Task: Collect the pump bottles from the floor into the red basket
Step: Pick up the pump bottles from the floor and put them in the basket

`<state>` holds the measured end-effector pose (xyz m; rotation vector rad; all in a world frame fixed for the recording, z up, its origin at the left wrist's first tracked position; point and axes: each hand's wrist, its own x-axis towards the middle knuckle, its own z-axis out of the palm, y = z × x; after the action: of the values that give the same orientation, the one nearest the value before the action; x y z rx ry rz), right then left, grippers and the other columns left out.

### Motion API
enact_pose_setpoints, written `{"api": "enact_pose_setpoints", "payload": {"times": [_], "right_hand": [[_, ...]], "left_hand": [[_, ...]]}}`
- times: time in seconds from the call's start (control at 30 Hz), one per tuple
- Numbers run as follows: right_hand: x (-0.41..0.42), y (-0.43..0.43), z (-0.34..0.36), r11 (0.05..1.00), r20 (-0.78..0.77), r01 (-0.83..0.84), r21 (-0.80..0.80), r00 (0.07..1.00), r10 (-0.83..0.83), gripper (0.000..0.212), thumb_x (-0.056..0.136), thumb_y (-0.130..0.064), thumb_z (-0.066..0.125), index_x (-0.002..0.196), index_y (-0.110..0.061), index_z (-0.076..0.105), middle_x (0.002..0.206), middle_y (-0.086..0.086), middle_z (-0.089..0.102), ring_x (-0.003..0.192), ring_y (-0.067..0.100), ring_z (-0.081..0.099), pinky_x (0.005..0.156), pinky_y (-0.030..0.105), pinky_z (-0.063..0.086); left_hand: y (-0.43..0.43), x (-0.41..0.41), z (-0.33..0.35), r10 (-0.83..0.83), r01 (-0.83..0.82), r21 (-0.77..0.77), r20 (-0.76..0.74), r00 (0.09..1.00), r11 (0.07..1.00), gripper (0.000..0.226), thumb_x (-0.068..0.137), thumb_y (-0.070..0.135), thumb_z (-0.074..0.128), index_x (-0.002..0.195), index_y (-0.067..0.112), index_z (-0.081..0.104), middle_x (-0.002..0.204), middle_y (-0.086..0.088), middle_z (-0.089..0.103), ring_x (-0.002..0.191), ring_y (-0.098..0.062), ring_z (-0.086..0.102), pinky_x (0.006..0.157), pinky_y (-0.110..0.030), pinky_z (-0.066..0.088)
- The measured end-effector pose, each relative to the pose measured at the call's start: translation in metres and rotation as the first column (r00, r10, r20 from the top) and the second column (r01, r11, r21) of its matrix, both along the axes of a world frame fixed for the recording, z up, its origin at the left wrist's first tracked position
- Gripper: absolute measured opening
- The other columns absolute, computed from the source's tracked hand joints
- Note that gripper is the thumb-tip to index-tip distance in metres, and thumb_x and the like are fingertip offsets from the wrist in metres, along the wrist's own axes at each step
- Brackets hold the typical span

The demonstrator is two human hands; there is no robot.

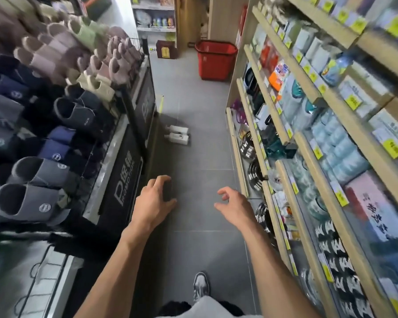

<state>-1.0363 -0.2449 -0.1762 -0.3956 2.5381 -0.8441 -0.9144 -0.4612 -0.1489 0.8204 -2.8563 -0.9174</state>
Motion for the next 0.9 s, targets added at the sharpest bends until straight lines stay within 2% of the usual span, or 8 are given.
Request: {"api": "enact_pose_setpoints", "payload": {"times": [0.2, 0.33, 0.53, 0.67, 0.9], "right_hand": [[-0.078, -0.05, -0.001, 1.0, -0.017, -0.023, 0.014, 1.0, 0.023, 0.036, 0.088, -0.034, 0.07, 0.123, -0.03, 0.061, 0.112, -0.009, 0.062, 0.106, 0.018, 0.061, 0.089, 0.033, 0.05], [-0.13, -0.083, -0.007, 0.998, -0.002, -0.031, 0.051, 0.999, 0.032, 0.034, 0.09, -0.033, 0.069, 0.123, -0.031, 0.06, 0.114, -0.009, 0.062, 0.107, 0.016, 0.06, 0.087, 0.032, 0.049], [-0.207, -0.153, -0.004, 0.998, -0.09, 0.047, 0.028, 0.995, -0.045, 0.028, 0.091, -0.028, 0.068, 0.118, -0.032, 0.063, 0.109, -0.014, 0.065, 0.105, 0.014, 0.061, 0.08, 0.028, 0.045], [-0.259, -0.197, 0.004, 0.999, -0.059, 0.024, 0.046, 0.998, -0.021, 0.033, 0.09, -0.029, 0.07, 0.122, -0.03, 0.062, 0.113, -0.01, 0.064, 0.108, 0.015, 0.06, 0.091, 0.034, 0.051], [-0.352, -0.245, -0.003, 0.995, -0.017, 0.023, 0.101, 1.0, -0.021, 0.038, 0.089, -0.032, 0.073, 0.124, -0.03, 0.06, 0.117, -0.009, 0.063, 0.109, 0.018, 0.061, 0.092, 0.036, 0.051]], "left_hand": [[-0.044, -0.069, -0.007, 0.029, -0.029, -0.005, 0.043, 0.999, 1.0, 0.067, 0.086, 0.034, 0.077, 0.143, 0.032, 0.043, 0.14, -0.003, 0.052, 0.121, -0.029, 0.056, 0.094, -0.05, 0.053], [-0.079, -0.119, -0.02, 0.031, -0.033, 0.022, 0.065, 0.997, 0.999, 0.067, 0.087, 0.035, 0.076, 0.144, 0.032, 0.042, 0.142, -0.003, 0.051, 0.123, -0.027, 0.056, 0.095, -0.05, 0.053], [-0.146, -0.209, -0.022, 0.014, -0.015, 0.029, 0.02, 1.0, 0.999, 0.07, 0.086, 0.033, 0.076, 0.146, 0.031, 0.041, 0.142, -0.003, 0.052, 0.125, -0.027, 0.055, 0.098, -0.051, 0.052], [-0.191, -0.27, -0.015, -0.022, 0.022, 0.007, 0.013, 1.0, 1.0, 0.072, 0.085, 0.034, 0.078, 0.146, 0.031, 0.04, 0.141, -0.003, 0.052, 0.122, -0.027, 0.057, 0.095, -0.052, 0.053], [-0.241, -0.365, -0.018, -0.042, 0.042, 0.013, 0.01, 0.999, 0.999, 0.075, 0.084, 0.035, 0.08, 0.146, 0.029, 0.039, 0.138, -0.003, 0.054, 0.121, -0.028, 0.058, 0.094, -0.052, 0.054]]}}
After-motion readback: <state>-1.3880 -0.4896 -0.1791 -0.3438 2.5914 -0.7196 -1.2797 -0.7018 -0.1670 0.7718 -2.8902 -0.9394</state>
